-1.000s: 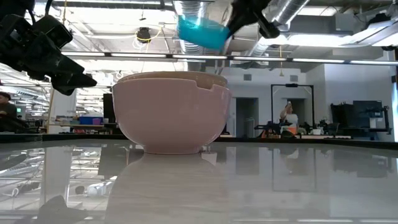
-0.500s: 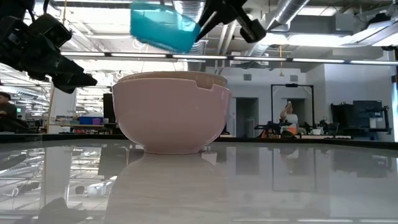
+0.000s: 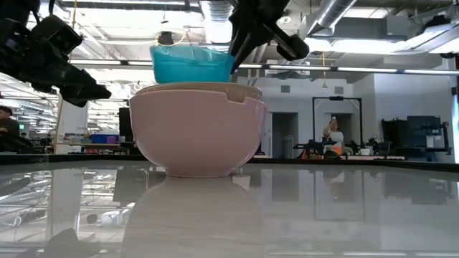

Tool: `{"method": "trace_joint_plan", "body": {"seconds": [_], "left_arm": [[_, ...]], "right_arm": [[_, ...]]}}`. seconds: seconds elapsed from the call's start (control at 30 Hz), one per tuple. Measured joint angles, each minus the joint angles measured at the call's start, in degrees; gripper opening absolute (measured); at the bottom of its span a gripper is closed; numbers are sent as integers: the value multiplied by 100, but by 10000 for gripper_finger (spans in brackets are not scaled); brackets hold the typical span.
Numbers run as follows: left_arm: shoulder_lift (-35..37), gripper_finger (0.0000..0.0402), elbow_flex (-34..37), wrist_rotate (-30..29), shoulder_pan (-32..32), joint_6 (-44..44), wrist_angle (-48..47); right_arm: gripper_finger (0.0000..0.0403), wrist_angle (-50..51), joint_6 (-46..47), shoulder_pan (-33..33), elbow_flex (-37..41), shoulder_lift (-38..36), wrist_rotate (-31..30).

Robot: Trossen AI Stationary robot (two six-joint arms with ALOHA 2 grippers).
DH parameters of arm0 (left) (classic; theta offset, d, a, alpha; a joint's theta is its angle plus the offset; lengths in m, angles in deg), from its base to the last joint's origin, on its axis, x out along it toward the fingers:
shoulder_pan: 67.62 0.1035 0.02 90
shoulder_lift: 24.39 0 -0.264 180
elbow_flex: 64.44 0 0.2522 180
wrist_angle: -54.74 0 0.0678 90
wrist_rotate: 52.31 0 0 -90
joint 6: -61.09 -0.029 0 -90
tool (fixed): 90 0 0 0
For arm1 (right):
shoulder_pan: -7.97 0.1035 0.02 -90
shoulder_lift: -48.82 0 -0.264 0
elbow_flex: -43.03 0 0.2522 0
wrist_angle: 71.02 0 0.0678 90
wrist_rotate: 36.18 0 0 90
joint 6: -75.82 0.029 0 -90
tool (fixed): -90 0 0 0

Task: Nest bowls inside each other by size order
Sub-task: Stack the transparent blue bowl on top of the blue bowl, then return to Home Position

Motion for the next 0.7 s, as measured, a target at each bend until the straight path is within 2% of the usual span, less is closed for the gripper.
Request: {"method": "trace_joint_plan", "body": {"seconds": [0.13,0.7], "left_arm": [[0,238,0,48,0,4,-2],[0,238,0,34,0,17,-2]], "right_arm": [[0,248,45,-30,20,0,-1],[0,242,44,-59,15,376,166]]}}
